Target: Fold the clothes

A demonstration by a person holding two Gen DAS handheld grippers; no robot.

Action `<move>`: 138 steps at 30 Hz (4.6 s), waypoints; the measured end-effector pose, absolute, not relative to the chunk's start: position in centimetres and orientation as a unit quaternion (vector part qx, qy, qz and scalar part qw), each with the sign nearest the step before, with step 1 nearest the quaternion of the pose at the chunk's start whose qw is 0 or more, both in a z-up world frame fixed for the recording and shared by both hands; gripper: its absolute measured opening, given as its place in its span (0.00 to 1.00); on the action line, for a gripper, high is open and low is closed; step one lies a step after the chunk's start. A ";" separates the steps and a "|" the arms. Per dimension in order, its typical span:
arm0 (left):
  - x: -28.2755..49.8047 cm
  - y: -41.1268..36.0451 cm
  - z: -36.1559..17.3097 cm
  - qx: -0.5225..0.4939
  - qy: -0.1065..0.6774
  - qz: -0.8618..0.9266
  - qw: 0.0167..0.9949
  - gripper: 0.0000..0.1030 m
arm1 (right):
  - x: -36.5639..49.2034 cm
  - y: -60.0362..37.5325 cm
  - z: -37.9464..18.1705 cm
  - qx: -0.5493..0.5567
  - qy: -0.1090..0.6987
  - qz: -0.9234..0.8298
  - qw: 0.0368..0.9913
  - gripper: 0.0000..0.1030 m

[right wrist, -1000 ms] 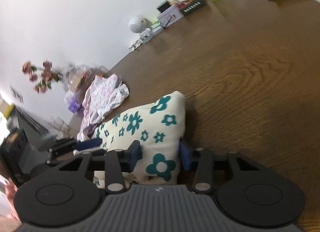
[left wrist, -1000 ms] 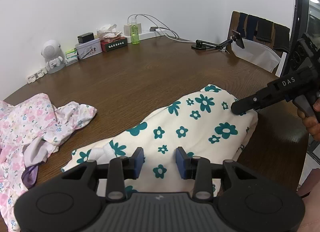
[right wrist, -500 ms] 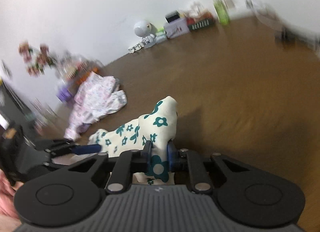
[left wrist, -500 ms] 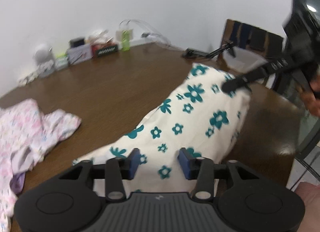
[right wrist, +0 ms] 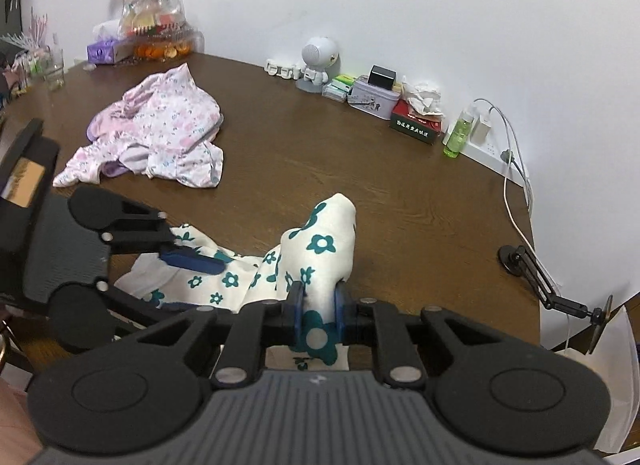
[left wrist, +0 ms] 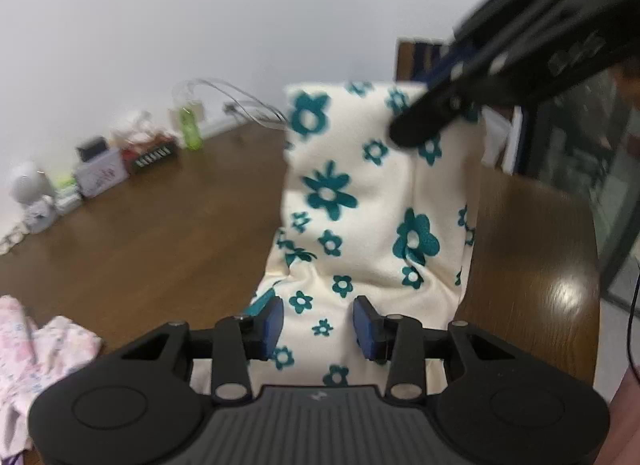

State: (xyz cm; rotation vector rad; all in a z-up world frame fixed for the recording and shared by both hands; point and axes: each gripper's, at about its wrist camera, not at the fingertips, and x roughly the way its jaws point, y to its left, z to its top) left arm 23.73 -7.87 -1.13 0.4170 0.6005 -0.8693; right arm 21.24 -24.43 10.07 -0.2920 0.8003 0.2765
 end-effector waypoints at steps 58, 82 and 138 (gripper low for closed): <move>21.0 -0.2 -3.4 0.166 0.304 -0.412 0.843 0.52 | 21.5 -19.1 5.8 0.040 0.391 0.281 0.876 0.26; 20.6 -0.4 -3.7 0.173 0.303 -0.407 0.844 0.53 | 17.0 -14.3 4.4 -0.200 0.308 0.238 0.899 0.20; 19.1 -1.0 2.8 0.190 0.279 -0.356 0.871 0.40 | 18.9 -19.6 -1.1 -0.183 0.260 0.283 0.905 0.15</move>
